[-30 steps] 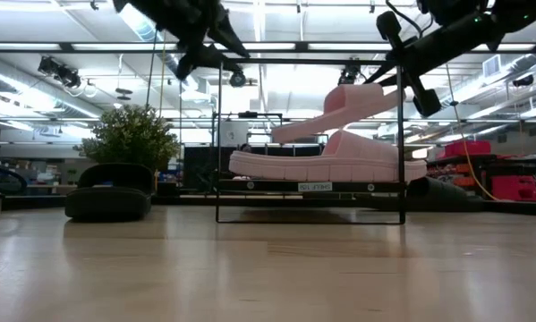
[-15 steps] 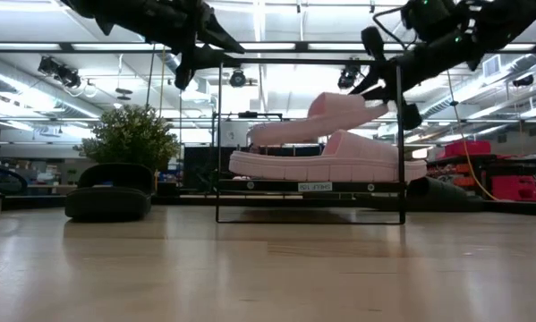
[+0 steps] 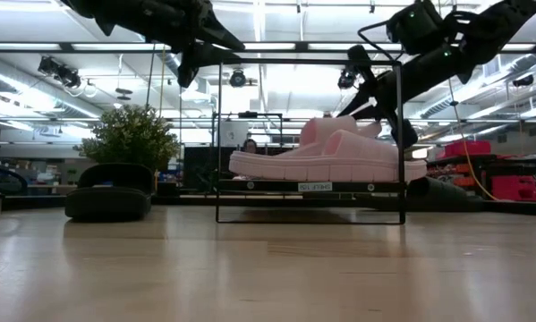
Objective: Pick and place slides into the shelf
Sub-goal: Put the pink slides on the shelf
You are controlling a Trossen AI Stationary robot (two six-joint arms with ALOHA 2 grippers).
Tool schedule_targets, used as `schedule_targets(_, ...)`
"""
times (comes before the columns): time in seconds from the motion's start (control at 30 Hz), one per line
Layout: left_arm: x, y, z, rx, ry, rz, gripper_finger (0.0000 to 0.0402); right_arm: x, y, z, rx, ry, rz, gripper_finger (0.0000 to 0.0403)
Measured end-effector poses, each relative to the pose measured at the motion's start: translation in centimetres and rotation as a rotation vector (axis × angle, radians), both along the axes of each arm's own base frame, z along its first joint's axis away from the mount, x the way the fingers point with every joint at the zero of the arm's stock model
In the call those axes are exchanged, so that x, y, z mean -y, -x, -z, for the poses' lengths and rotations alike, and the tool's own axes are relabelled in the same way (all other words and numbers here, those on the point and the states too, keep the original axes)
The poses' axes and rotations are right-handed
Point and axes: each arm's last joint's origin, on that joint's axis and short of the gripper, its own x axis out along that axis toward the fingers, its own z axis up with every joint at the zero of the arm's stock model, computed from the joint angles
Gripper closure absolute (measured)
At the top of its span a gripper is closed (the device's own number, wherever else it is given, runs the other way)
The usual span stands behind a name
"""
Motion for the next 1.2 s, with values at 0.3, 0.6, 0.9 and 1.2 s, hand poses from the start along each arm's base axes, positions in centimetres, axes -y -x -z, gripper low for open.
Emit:
schedule_targets(0.3,0.0,0.0,0.0,0.000,0.003,0.010,0.0287,-0.1,-0.5,0.2,0.042,0.027,0.014,0.0396)
schedule_targets(0.6,0.1,0.0,0.0,0.001,0.007,0.024,0.0290,-2.2,1.3,3.3,0.163,-0.007,0.080,0.0396)
schedule_targets(0.9,0.1,0.0,0.0,0.001,0.008,0.030,0.0291,-2.9,2.6,4.1,0.161,-0.017,0.087,0.0396)
schedule_targets(1.2,0.1,0.0,0.0,0.002,0.008,0.031,0.0284,-3.2,2.6,4.4,0.163,-0.028,0.096,0.0396)
